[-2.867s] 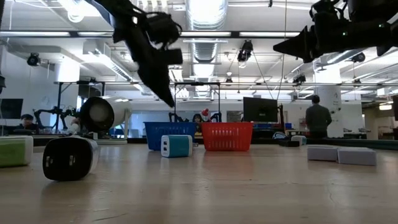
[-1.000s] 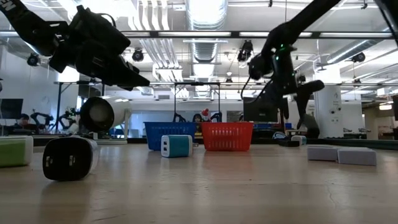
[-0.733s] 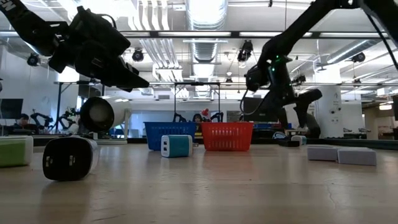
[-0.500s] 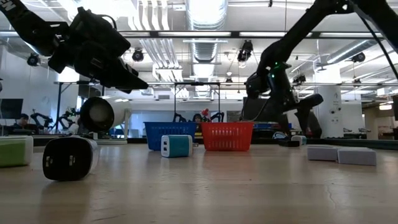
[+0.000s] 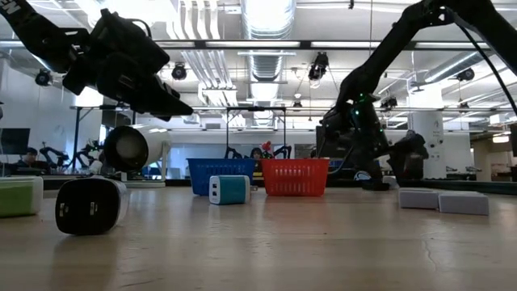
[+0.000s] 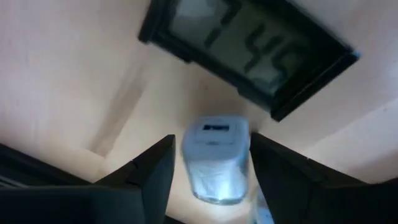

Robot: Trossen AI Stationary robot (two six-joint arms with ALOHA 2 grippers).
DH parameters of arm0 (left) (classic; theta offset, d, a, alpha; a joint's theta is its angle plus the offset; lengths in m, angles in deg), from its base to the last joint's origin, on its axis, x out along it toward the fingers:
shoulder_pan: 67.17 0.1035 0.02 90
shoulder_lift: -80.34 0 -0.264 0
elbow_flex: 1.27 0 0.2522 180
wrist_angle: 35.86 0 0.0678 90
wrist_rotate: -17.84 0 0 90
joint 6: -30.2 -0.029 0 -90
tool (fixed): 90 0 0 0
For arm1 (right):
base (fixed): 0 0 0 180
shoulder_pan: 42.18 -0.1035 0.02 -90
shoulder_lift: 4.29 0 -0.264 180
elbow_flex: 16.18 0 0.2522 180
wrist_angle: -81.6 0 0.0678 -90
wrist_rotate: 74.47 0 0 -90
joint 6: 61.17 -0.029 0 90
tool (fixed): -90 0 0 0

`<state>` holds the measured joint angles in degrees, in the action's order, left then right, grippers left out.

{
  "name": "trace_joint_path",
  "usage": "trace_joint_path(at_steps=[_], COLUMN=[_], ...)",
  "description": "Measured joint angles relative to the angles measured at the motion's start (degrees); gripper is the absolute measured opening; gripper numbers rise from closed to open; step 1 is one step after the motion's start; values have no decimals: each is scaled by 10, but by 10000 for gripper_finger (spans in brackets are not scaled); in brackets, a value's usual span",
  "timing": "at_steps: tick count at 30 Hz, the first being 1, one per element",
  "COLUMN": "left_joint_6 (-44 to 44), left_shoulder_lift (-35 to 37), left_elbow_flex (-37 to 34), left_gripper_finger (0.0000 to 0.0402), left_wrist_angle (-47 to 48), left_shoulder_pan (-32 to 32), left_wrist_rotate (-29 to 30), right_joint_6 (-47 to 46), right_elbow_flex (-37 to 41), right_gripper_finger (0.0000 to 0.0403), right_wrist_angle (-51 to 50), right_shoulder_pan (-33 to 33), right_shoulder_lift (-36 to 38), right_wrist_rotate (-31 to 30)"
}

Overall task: Pick & Place Office items
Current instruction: Put the top white and black charger adapter into the red bin

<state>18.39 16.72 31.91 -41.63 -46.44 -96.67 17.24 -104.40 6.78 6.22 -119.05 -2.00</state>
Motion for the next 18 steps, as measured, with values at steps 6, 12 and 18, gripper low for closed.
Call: trace_joint_path(at_steps=[6,12,18], left_joint_6=[-2,-2,5], left_shoulder_lift=[0,0,0], left_elbow_flex=[0,0,0], left_gripper_finger=[8,7,7], left_wrist_angle=[-6,-6,-6], left_shoulder_pan=[0,0,0], left_wrist_rotate=[0,0,0], right_joint_6=[-34,-54,-116], right_elbow_flex=[0,1,4], right_gripper_finger=[121,117,117], right_wrist_angle=[-17,-33,-33], right_shoulder_pan=[1,-1,0], right_shoulder_lift=[8,41,49], right_wrist_rotate=[-48,38,56])
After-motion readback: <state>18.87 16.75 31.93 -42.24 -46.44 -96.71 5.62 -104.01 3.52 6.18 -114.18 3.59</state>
